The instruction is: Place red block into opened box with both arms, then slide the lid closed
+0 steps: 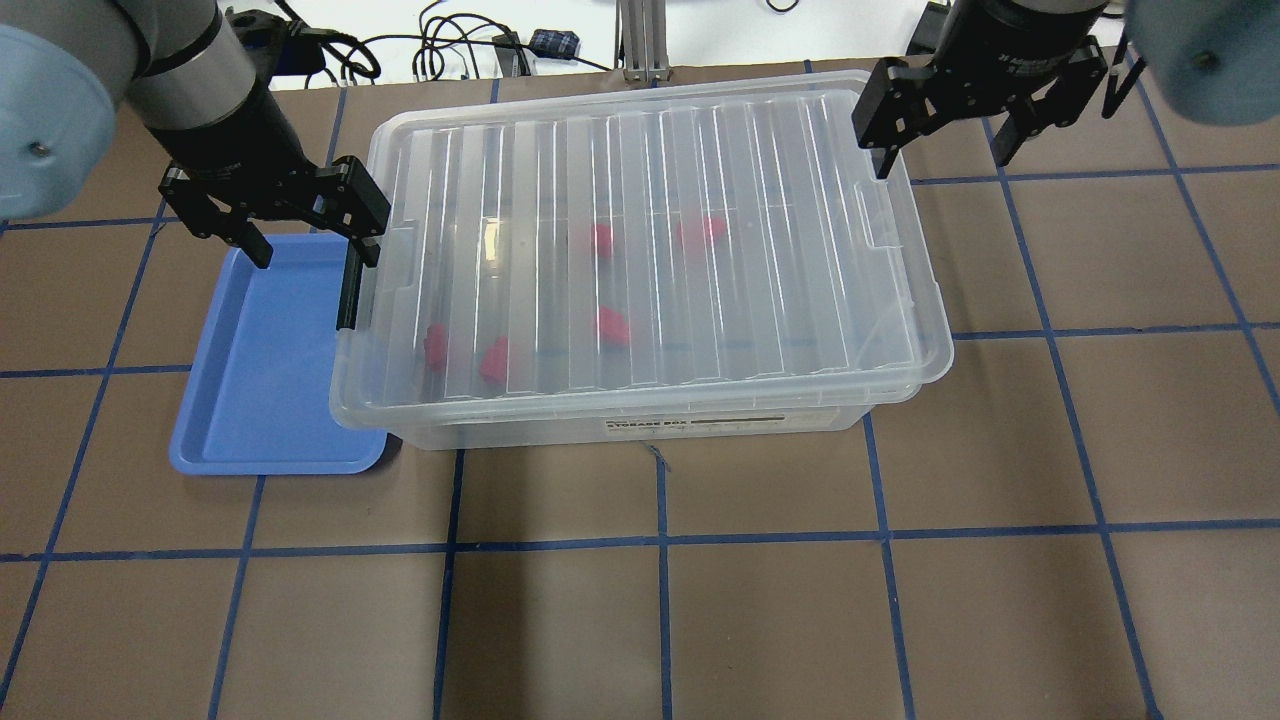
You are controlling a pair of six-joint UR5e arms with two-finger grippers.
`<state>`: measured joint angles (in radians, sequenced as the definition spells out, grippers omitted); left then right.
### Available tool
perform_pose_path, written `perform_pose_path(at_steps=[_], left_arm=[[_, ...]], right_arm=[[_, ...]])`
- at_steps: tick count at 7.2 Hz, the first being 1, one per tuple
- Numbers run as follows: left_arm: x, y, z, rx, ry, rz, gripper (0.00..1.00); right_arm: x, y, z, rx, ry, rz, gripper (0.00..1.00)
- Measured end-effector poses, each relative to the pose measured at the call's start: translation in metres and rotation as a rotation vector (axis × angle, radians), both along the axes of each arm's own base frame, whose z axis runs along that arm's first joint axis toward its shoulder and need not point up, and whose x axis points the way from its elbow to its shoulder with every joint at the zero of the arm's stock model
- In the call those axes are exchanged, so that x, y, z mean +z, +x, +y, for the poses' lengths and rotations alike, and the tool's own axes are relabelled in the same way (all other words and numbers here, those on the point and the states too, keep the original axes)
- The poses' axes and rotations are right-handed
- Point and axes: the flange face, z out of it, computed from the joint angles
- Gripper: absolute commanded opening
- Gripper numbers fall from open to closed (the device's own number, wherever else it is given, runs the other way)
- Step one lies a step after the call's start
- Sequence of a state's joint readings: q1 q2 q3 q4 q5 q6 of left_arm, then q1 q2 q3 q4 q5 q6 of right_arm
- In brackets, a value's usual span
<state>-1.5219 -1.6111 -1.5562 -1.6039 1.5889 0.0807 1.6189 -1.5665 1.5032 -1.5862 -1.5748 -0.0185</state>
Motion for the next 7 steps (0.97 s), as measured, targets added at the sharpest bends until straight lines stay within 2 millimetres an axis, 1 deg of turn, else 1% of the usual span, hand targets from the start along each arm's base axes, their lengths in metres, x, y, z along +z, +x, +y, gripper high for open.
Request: perform_pose_path(at_steps=[1,2,4,7], left_arm=[[0.000,0.000,0.000,0.002,-0.008,0.001,1.00],[0.000,0.001,0.002,-0.001,-0.012,0.001,1.00],[-0.001,0.001,0.002,-0.007,-0.011,0.002,1.00],[-0.002,0.002,0.002,-0.008,-0.009,0.002,1.00]], right_arm=[[-0.004,0.005,0.022,0.003,0.001,-0.002,1.00],[-0.005,0.007,0.034,0.005,-0.014,0.000,1.00],[-0.005,0.007,0.039,0.005,-0.030,0.001,1.00],[-0.006,0.007,0.039,0.005,-0.031,-0.001,1.00]])
